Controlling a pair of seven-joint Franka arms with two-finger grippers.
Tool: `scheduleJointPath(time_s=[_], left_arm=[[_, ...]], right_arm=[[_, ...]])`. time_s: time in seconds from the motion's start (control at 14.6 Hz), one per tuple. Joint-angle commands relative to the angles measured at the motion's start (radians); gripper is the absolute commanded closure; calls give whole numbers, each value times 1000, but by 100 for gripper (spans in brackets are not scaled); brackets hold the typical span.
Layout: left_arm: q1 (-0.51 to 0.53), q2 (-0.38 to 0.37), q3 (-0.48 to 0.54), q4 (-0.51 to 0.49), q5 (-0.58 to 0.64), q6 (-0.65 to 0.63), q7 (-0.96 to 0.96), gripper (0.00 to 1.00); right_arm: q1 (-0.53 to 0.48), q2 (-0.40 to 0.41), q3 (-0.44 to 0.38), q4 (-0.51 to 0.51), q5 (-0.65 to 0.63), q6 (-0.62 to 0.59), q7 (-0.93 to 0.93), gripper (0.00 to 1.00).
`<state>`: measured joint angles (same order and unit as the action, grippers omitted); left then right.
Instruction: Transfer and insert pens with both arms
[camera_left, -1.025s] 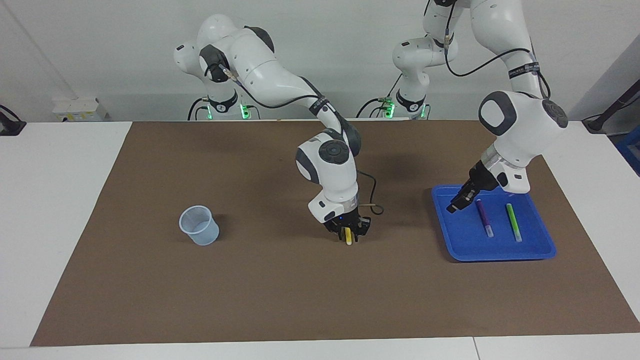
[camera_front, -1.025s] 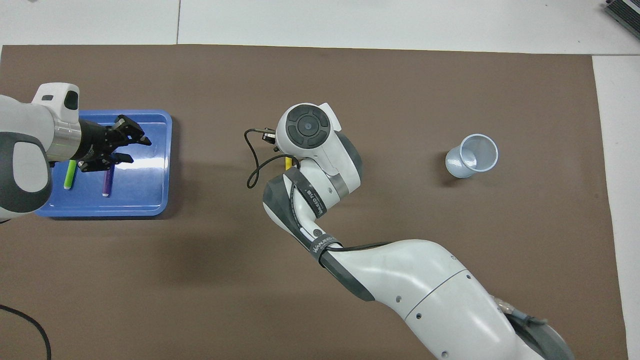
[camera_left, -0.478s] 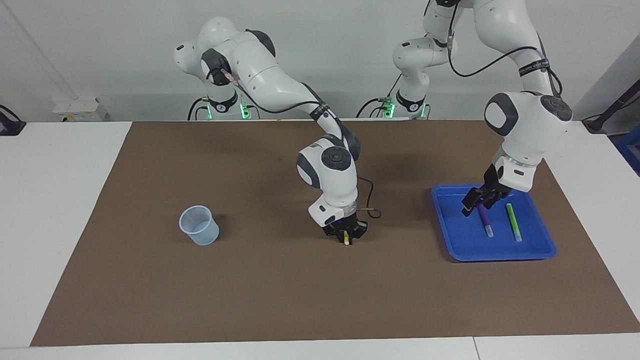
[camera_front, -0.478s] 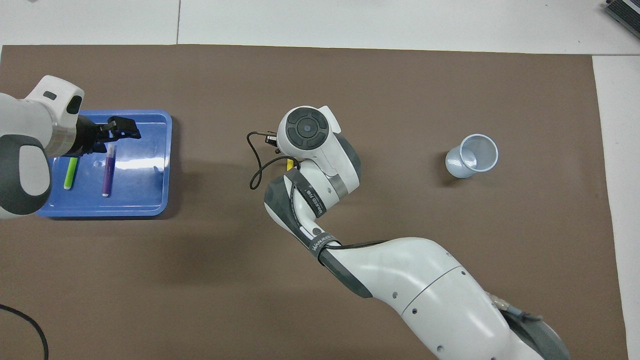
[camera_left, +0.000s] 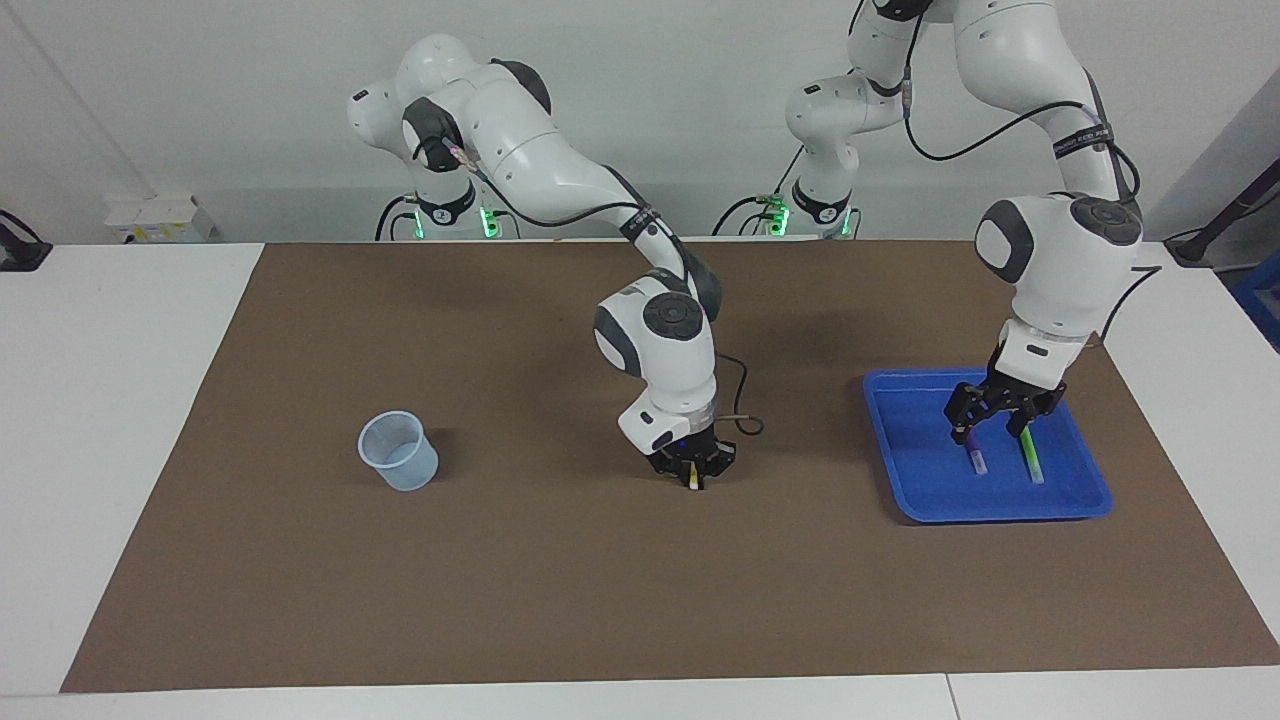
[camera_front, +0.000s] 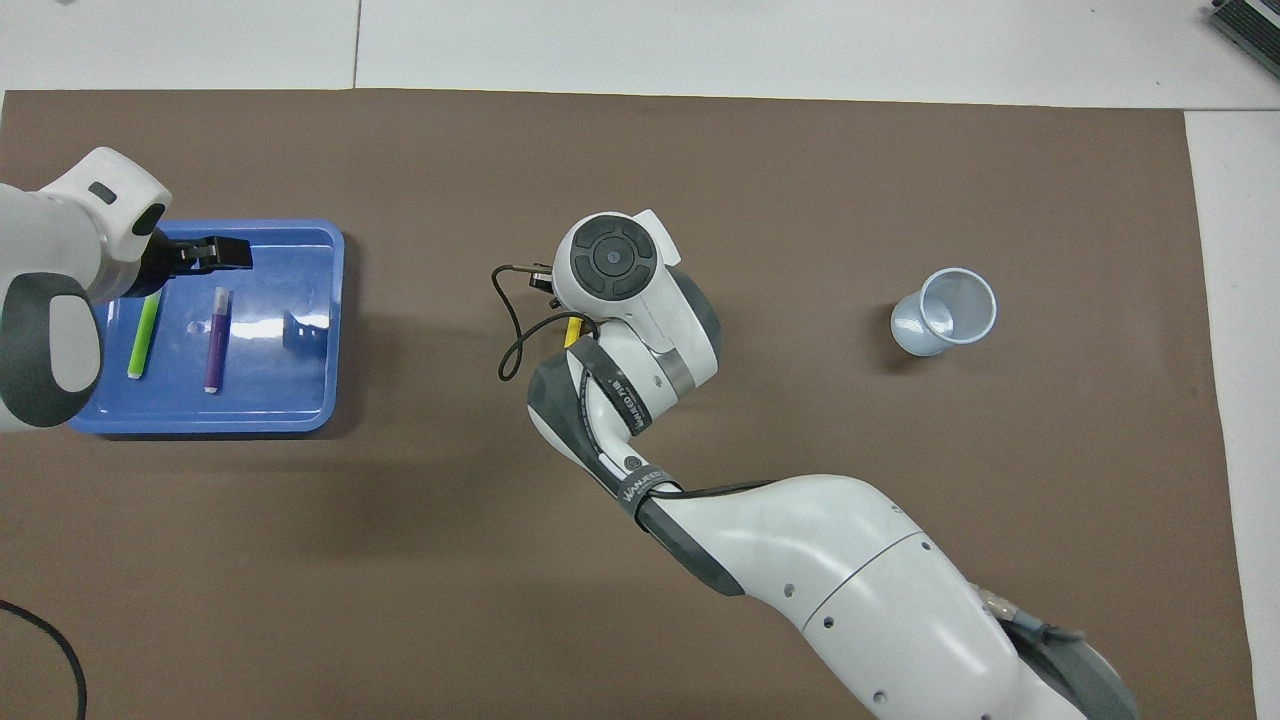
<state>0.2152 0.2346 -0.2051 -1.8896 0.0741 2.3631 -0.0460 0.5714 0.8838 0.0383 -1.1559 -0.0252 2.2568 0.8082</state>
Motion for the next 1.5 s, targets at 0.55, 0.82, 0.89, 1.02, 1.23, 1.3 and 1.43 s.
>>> scheduleJointPath(time_s=[0.55, 0.82, 0.89, 1.02, 1.23, 1.3, 1.43], left_arm=[[52, 157, -7, 101, 144, 22, 86, 16], [76, 179, -7, 81, 144, 24, 92, 19], [84, 178, -7, 76, 144, 13, 97, 19], [87, 172, -7, 70, 144, -34, 115, 26], [87, 166, -7, 29, 144, -35, 118, 28], [89, 163, -7, 27, 144, -41, 120, 28], [95, 161, -7, 23, 144, -56, 121, 31]], right_arm=[[-163, -221, -6, 32, -157, -308, -429, 100], [-214, -338, -14, -17, -203, -422, -601, 100], [-222, -359, -12, -37, -267, -434, -616, 100], [-226, -410, -11, -111, -393, -434, -639, 100], [-240, -471, -12, -217, -514, -419, -632, 100], [-242, -480, -12, -235, -566, -418, -630, 100], [-252, -506, -14, -301, -628, -370, -607, 100]])
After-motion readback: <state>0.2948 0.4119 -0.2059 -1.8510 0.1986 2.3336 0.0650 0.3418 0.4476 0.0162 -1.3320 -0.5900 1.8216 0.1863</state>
